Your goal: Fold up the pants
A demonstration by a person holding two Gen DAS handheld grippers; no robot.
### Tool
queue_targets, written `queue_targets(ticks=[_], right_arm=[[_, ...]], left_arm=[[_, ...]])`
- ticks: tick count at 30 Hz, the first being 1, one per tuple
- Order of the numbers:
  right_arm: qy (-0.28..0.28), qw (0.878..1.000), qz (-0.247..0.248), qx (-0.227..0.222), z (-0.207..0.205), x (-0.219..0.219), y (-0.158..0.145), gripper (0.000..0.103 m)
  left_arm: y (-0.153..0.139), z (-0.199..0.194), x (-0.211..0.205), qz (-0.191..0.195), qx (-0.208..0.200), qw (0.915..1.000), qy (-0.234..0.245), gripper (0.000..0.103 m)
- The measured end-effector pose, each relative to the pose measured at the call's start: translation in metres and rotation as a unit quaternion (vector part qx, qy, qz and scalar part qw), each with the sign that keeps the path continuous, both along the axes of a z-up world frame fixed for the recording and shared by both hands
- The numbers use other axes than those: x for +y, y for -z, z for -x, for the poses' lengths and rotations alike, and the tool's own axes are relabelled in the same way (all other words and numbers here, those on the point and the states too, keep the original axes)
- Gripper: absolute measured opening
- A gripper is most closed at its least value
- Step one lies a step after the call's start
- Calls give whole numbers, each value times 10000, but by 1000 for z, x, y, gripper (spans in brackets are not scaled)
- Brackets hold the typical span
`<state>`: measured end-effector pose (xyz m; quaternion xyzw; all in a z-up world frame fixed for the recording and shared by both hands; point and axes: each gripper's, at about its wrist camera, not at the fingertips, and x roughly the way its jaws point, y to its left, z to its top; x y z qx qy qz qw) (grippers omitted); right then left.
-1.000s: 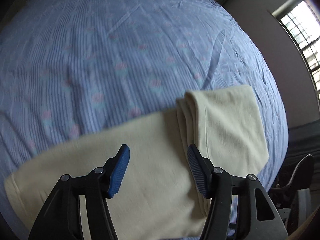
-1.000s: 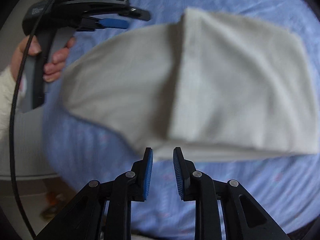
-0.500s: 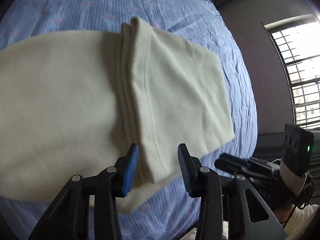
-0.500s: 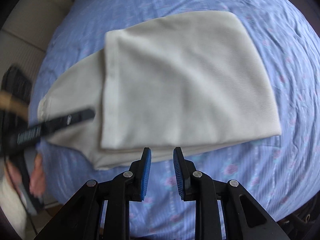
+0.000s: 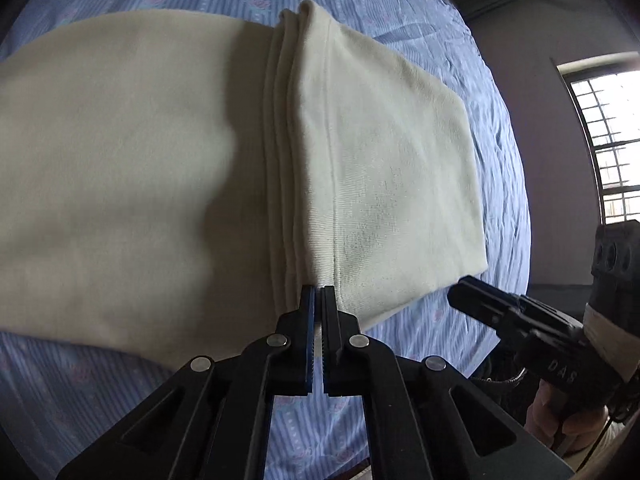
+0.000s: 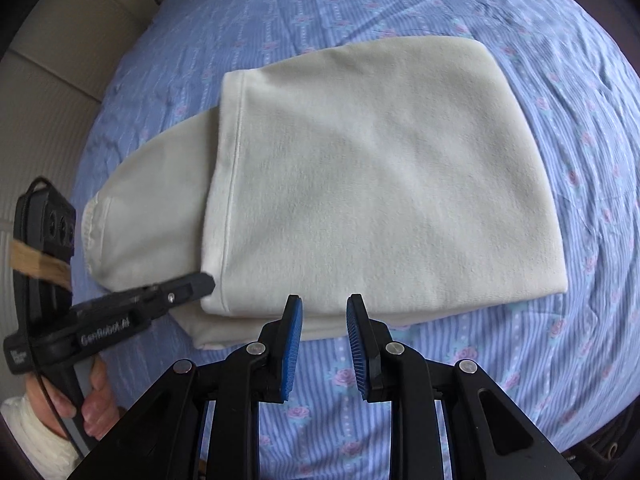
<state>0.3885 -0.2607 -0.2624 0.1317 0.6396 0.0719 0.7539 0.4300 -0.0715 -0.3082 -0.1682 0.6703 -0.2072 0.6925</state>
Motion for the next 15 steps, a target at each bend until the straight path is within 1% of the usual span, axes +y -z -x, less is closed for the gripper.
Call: queue_targets(ticks=[3, 5, 6, 7, 8, 9, 10, 11, 14, 15], right_arm=[[-92, 9999, -44, -8, -1, 6, 1, 25], [-134, 9999, -48, 18, -1, 9, 2, 25], [-144, 9999, -59, 29, -2, 10, 3, 25], [-135, 9999, -71, 26, -2, 10, 3, 25], [-117, 9999, -77, 31, -4, 10, 4, 25], [-92, 9999, -97, 37, -4, 9, 4, 25], [-59, 9999, -136, 35, -4, 8, 5, 25], [-15, 9998, -182, 40, -5, 8, 6, 25], [82, 9994, -319, 97, -9, 10, 11, 25], [81, 9993, -359, 110, -11, 13, 12, 25]], left_arm=[[9, 4, 4, 47, 111, 9998, -129, 5], [11, 1, 3, -115, 85, 9999, -48, 7], [9, -3, 2, -265, 47, 9996, -22, 8], [8, -7, 2, -410, 4, 9992, 4, 15], [5, -12, 2, -489, -56, 9988, 47, 25], [0, -18, 4, -493, -147, 9987, 46, 31], [-3, -23, 7, -469, -230, 9986, -1, 41], [-7, -30, 10, -424, -328, 9985, -67, 42], [-15, -60, 18, -497, -597, 9968, -206, 42], [-16, -69, 19, -474, -630, 9966, -253, 42]])
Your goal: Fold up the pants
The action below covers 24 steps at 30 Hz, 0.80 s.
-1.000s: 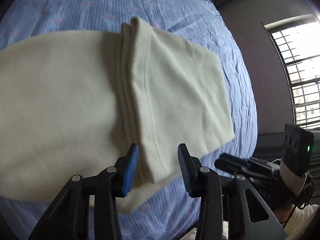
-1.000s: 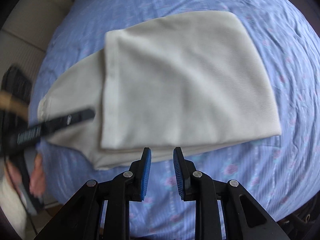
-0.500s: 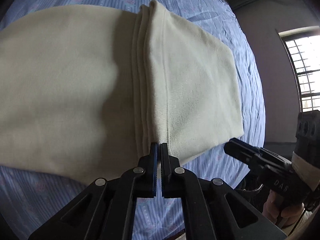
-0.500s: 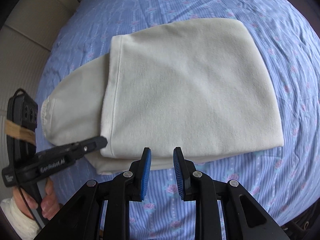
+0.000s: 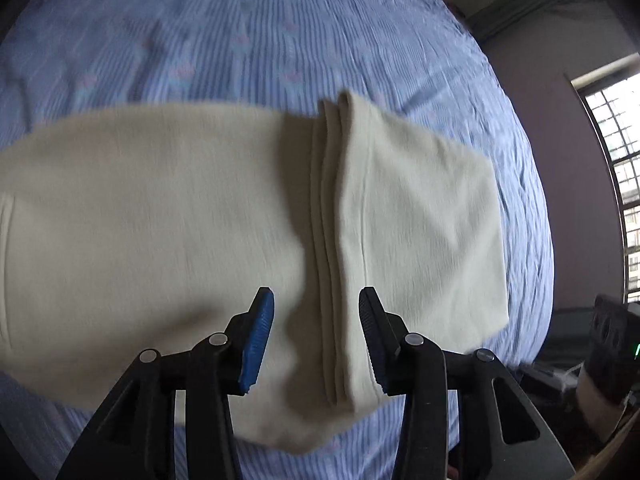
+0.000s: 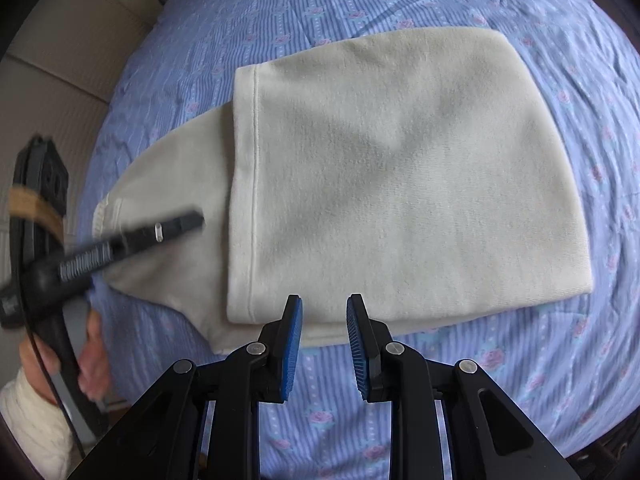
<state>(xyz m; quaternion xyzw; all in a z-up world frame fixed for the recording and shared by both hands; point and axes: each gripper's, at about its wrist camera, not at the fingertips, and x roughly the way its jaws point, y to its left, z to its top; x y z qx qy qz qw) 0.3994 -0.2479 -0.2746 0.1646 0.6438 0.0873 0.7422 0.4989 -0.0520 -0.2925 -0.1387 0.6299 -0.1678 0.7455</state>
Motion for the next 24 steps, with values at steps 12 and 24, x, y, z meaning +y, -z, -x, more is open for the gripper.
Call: queue_targets(ticks=[12, 24], right_arm=[[-357, 9988, -297, 156, -16, 41, 18, 25], [-230, 9973, -512, 463, -21, 46, 44, 25]], left_arm=[[-15, -99, -38, -80, -842, 9949, 554, 43], [19, -135, -72, -667, -597, 9885, 1216, 17]])
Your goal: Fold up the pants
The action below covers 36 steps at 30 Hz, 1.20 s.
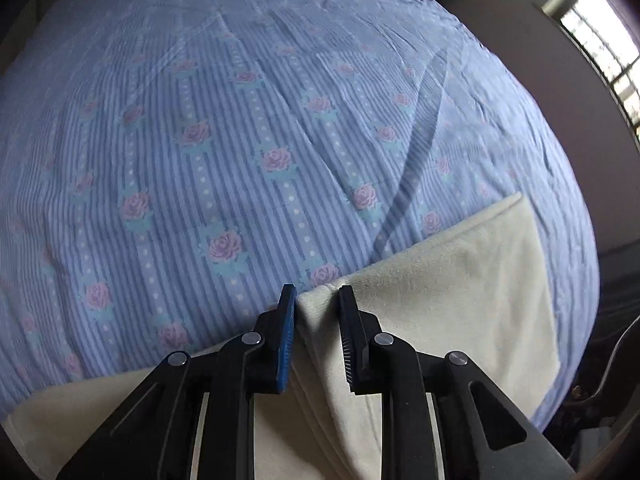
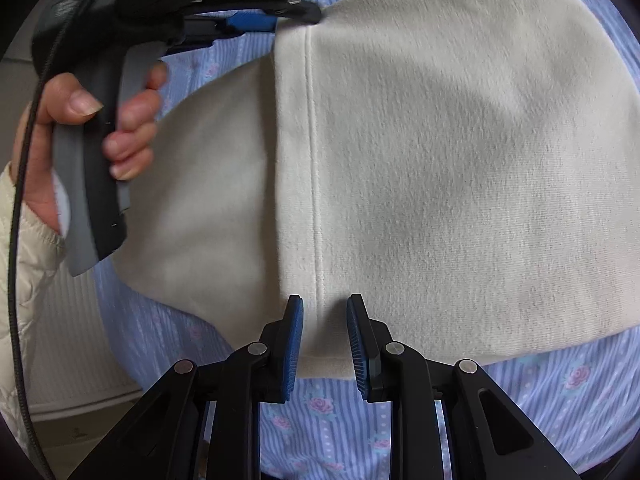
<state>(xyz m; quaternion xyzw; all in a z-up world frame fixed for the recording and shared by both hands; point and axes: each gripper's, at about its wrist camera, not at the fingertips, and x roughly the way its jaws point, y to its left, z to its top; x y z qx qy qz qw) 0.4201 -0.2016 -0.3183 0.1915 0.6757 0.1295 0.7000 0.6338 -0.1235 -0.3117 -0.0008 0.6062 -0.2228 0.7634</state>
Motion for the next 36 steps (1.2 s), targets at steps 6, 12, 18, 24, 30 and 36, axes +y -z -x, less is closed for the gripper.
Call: queue_targets(ticks=[6, 12, 18, 24, 30, 36], right_arm=[[-95, 9999, -113, 1, -4, 1, -1, 25], [-249, 9996, -32, 134, -6, 1, 5, 25], [-120, 9997, 86, -216, -3, -11, -26, 25], [-35, 9961, 455, -749, -2, -21, -73, 38], [-391, 9919, 545, -1082, 4, 1, -113, 50], [-1089, 9872, 523, -1044, 8, 51, -116, 53]], left_arm=[[-14, -1, 32, 427, 21, 9990, -155, 8], [6, -9, 21, -65, 54, 9996, -258, 31], [-33, 18, 58, -413, -461, 9970, -475, 53], [-80, 79, 109, -501, -949, 9928, -535, 67], [-99, 147, 175, -92, -936, 9826, -1604, 79], [-73, 206, 235, 122, -512, 9637, -2619, 82]])
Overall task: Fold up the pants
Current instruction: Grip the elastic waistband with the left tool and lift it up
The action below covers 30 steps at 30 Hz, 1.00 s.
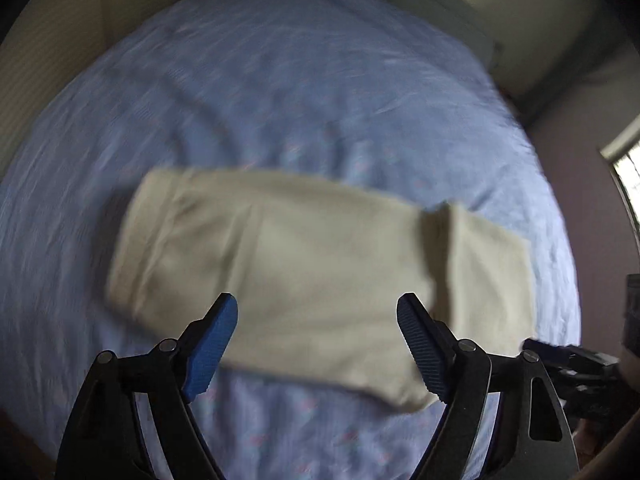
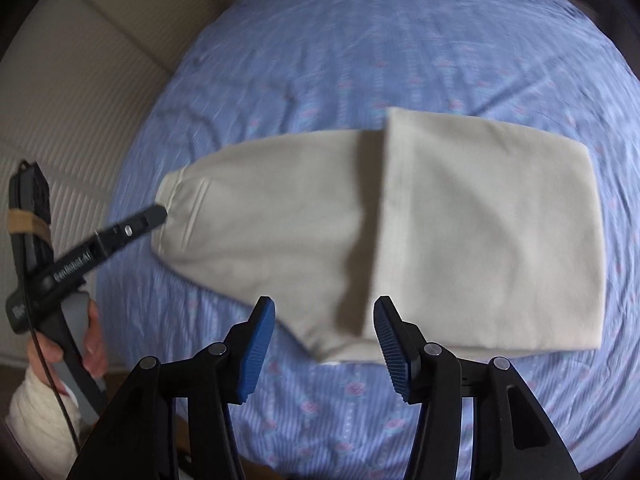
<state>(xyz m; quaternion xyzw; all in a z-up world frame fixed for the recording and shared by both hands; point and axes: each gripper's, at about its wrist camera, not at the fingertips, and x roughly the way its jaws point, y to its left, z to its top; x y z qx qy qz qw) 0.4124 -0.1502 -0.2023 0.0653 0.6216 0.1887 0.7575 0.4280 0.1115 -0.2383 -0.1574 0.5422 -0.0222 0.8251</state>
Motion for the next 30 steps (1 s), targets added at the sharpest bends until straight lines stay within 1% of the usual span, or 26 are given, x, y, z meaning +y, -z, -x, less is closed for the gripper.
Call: queue_targets(ticks=[3, 5, 6, 8, 10, 11, 12, 14, 17, 20, 21, 25, 26, 28, 30], right_arm=[[-274, 9995, -23, 156, -1, 25, 8, 53], [-440, 9987, -12, 251, -1, 41, 15, 53], [-502, 9983, 0, 301, 0, 48, 19, 53], [-659, 9968, 23, 442, 0, 64, 25, 53], [-727, 9960, 35, 519, -1, 79, 30, 53], [-763, 9955, 43, 555, -2, 85, 33, 53], [-785, 9953, 28, 567, -5, 91, 33, 53], [-870, 9945, 22, 581, -12, 103, 35, 53], [-1033, 9932, 41, 542, -23, 117, 36, 53], [-1153, 9924, 64, 429, -31, 128, 32, 53], [-1161, 9924, 62, 415, -32, 128, 31, 53], [-1121, 9928, 57, 410, -40, 132, 32, 53], [-1112, 9930, 79, 402, -42, 132, 33, 53], [-1083, 9934, 91, 372, -43, 130, 32, 53], [-1052, 9937, 73, 368, -44, 129, 32, 53]], left_arm=[[23, 22, 31, 16, 171, 9988, -463, 82], [39, 33, 55, 234, 249, 9956, -868, 82], [49, 40, 68, 407, 294, 9924, -1125, 82], [68, 49, 89, 810, 360, 9830, -1608, 82], [87, 56, 108, 1281, 342, 9696, -2056, 82], [93, 58, 113, 1408, 353, 9650, -2185, 82], [102, 58, 120, 1571, 393, 9576, -2384, 82], [116, 57, 130, 1921, 375, 9461, -2580, 82], [129, 48, 135, 2071, 416, 9378, -2757, 83], [145, 38, 141, 2495, 425, 9255, -2818, 83], [148, 34, 141, 2564, 426, 9240, -2805, 84], [150, 15, 139, 2644, 406, 9248, -2706, 83], [149, 10, 140, 2720, 338, 9238, -2674, 79], [146, 8, 143, 2787, 287, 9222, -2666, 73], [139, 5, 144, 2877, 196, 9218, -2593, 63]])
